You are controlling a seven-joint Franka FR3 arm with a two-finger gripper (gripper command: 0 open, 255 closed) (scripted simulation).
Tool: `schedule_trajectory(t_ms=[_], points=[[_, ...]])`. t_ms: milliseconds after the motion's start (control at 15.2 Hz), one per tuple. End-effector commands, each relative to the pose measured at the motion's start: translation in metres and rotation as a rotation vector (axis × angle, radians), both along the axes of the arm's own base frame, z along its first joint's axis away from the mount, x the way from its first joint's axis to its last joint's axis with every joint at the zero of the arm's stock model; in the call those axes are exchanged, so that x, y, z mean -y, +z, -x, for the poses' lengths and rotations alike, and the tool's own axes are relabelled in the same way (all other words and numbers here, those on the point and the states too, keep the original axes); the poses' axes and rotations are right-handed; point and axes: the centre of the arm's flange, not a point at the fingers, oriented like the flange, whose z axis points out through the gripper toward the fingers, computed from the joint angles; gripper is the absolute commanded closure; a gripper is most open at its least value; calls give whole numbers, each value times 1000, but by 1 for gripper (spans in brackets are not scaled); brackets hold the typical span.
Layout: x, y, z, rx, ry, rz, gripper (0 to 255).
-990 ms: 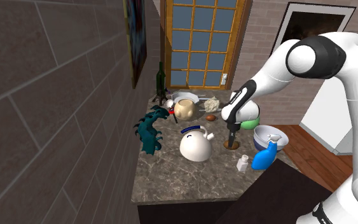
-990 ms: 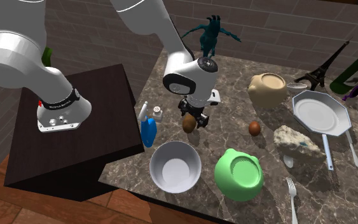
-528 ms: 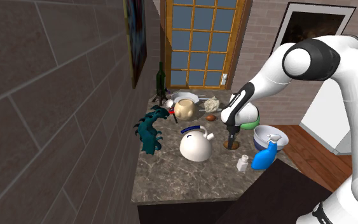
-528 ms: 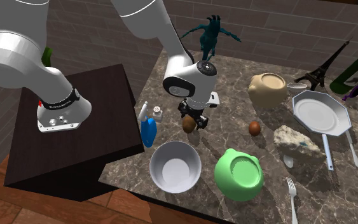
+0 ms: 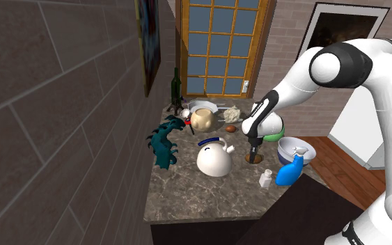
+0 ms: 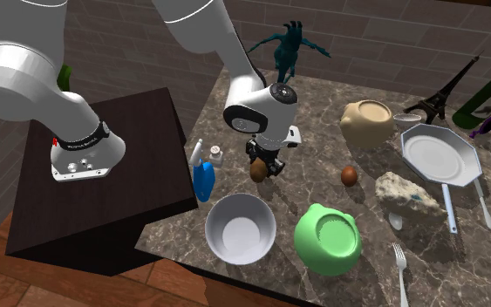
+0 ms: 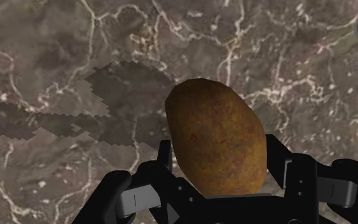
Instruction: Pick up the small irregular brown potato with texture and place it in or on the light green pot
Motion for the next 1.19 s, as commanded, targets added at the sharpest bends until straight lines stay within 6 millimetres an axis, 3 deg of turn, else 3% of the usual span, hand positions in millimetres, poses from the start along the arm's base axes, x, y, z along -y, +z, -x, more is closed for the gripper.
schedule_trajectory(t_ms=[0, 198, 1122], points=[[0, 0, 0, 0, 0, 0, 255], [0, 0, 0, 0, 0, 0, 255], [0, 74, 0, 0, 0, 0, 255]])
